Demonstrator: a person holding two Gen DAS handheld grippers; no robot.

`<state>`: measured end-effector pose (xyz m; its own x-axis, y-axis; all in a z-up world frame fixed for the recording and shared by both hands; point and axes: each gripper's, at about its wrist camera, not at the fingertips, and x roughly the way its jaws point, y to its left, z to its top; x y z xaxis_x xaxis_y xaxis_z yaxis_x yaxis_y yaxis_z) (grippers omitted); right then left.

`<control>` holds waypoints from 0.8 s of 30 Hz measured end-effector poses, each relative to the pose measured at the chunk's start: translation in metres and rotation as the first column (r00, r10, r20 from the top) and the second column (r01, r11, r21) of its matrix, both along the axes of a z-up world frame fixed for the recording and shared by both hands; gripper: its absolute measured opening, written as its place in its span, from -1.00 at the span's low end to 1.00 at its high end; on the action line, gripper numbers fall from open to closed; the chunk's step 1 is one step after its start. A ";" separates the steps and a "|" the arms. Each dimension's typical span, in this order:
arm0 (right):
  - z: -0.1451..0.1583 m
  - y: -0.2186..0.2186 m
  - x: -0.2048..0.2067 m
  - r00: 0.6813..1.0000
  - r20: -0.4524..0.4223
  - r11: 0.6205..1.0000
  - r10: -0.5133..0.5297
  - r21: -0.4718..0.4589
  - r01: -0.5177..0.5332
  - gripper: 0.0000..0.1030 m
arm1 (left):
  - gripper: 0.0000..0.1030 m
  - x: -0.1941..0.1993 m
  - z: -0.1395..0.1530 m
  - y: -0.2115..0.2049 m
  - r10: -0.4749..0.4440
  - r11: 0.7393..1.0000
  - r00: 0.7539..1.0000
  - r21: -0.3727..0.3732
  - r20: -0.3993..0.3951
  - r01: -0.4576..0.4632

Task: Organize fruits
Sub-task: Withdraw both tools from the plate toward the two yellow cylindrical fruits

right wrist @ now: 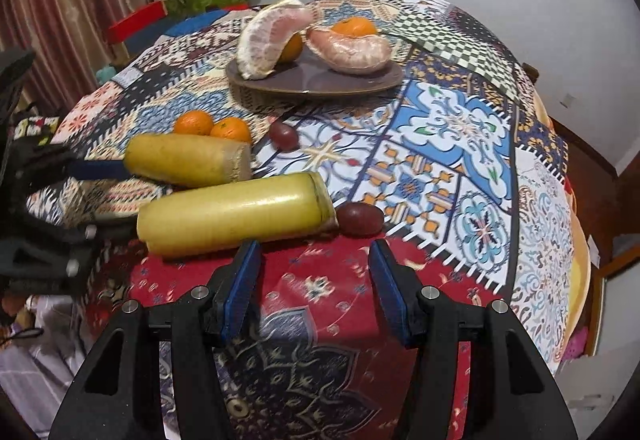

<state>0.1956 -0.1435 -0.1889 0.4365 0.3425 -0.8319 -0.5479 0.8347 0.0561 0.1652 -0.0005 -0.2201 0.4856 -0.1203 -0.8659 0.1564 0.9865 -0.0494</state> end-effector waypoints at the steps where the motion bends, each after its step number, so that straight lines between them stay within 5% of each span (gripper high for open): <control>1: 0.000 -0.001 0.002 1.000 -0.006 1.000 -0.003 0.004 0.003 0.03 | 0.32 0.000 0.001 0.002 0.001 1.000 1.000 -0.013 0.000 -0.001; 13: 0.006 -0.019 0.003 0.999 -0.020 0.998 -0.047 0.043 0.048 0.05 | 0.50 0.016 0.022 0.036 0.033 0.998 0.998 -0.051 0.061 -0.030; 24: 0.008 -0.031 0.001 0.996 -0.024 0.996 -0.083 0.036 0.084 0.05 | 0.43 0.038 0.005 0.009 -0.077 0.995 0.996 -0.056 0.039 0.079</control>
<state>0.1970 -0.1746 -0.1810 0.4461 0.3361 -0.8294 -0.4743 0.8747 0.0994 0.2035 0.0085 -0.2154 0.5041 -0.2086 -0.8381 0.2358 0.9668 -0.0987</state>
